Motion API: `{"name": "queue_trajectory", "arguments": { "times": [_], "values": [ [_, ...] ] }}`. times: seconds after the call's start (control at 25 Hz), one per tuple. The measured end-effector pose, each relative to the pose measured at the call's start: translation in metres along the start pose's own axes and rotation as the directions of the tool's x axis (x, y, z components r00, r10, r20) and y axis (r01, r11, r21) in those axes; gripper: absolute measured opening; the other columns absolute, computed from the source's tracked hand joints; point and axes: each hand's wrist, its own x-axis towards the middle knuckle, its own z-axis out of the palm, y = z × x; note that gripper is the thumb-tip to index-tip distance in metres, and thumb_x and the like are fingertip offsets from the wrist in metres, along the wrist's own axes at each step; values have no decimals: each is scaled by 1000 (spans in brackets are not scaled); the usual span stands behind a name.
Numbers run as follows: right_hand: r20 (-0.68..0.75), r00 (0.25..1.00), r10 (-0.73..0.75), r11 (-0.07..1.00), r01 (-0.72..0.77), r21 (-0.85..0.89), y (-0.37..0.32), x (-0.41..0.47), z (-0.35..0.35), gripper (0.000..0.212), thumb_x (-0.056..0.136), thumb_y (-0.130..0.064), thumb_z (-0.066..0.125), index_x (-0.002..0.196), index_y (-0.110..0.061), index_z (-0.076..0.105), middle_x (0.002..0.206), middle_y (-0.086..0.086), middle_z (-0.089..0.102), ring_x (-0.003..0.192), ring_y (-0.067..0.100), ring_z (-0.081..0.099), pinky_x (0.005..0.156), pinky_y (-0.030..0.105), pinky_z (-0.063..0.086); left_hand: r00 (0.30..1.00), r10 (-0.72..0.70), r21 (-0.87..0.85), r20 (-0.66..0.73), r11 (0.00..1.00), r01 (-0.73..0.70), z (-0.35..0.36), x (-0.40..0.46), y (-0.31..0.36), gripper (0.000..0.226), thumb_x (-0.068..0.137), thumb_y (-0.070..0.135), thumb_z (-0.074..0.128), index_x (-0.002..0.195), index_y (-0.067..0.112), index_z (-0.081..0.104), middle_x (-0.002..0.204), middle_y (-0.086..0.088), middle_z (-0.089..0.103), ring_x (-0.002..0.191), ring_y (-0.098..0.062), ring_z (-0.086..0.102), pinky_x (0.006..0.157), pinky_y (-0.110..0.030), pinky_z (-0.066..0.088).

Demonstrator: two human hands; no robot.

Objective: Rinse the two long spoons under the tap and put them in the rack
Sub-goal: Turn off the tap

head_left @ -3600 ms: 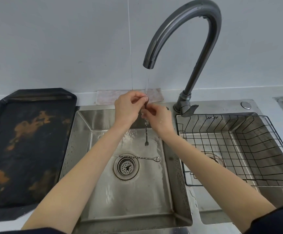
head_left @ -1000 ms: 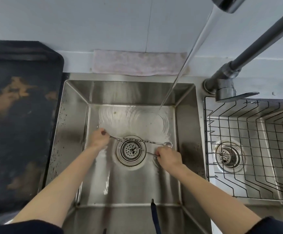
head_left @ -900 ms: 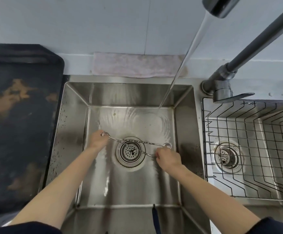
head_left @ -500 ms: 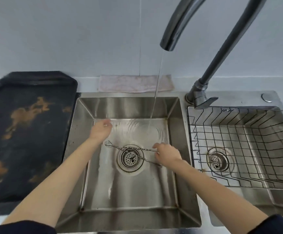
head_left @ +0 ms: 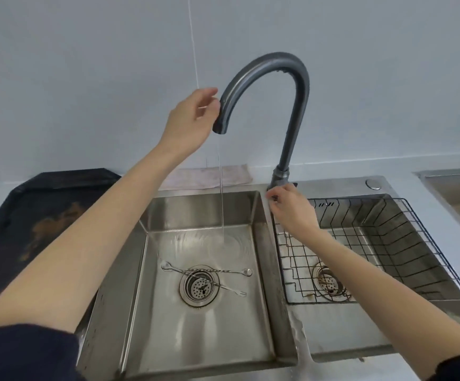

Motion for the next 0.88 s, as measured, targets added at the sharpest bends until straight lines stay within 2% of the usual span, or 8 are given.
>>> {"name": "queue_trajectory", "arguments": {
  "times": [0.04,0.08,0.16,0.24,0.32,0.44,0.56,0.88],
  "values": [
    [-35,999,9,1000,-9,5,5,2,-8,24,94,-18,47,114,-15,60,123,6,51,105,26,57,73,37,50,999,50,41,6,998,-51,5,0,11,37,94,22,43,131,15,44,117,2,57,103,-10,54,77,0,42],
    [-62,998,14,1000,-14,0,9,4,-13,23,93,-18,48,113,-15,60,122,7,50,104,27,56,68,35,48,995,96,78,8,992,-97,10,0,20,38,93,22,45,131,15,43,109,3,55,94,-10,53,67,0,42],
    [-95,995,9,1000,-11,-22,17,7,-19,23,93,-15,49,112,-14,60,122,8,48,105,27,55,64,32,43,989,149,125,-7,981,-147,18,2,30,39,91,23,48,129,13,43,98,2,53,81,-14,51,69,-13,46],
    [-110,994,5,1000,-6,-13,22,12,-20,24,92,-13,48,114,-13,58,123,9,48,104,27,55,64,34,48,988,153,141,-21,979,-148,25,7,34,39,90,24,50,126,10,43,89,2,52,73,-15,50,71,-29,48],
    [-105,994,13,1000,-11,16,25,17,-20,24,92,-13,48,114,-12,58,122,10,50,103,27,57,70,38,54,988,148,171,-33,975,-140,30,14,34,36,91,25,49,122,8,43,78,7,50,66,-9,49,66,-24,44],
    [-115,993,24,999,-19,51,30,25,-18,21,93,-12,50,109,-8,61,116,12,57,98,29,61,71,36,51,983,177,214,-45,963,-164,35,19,27,31,94,24,43,120,6,42,74,6,50,64,-10,52,64,-18,40],
    [-151,988,35,995,-21,93,35,32,-19,18,92,-13,54,101,-7,68,107,14,64,94,31,62,74,37,51,970,234,270,-60,940,-210,37,21,17,31,95,23,39,120,4,41,66,15,40,56,-2,42,54,-7,37],
    [-130,990,49,988,-29,149,39,45,-24,17,88,-18,60,96,-11,73,100,12,71,90,28,63,80,37,51,956,283,293,-76,923,-250,41,25,7,31,96,22,38,119,2,42,66,18,36,56,-1,39,52,-5,34]
  ]
}}
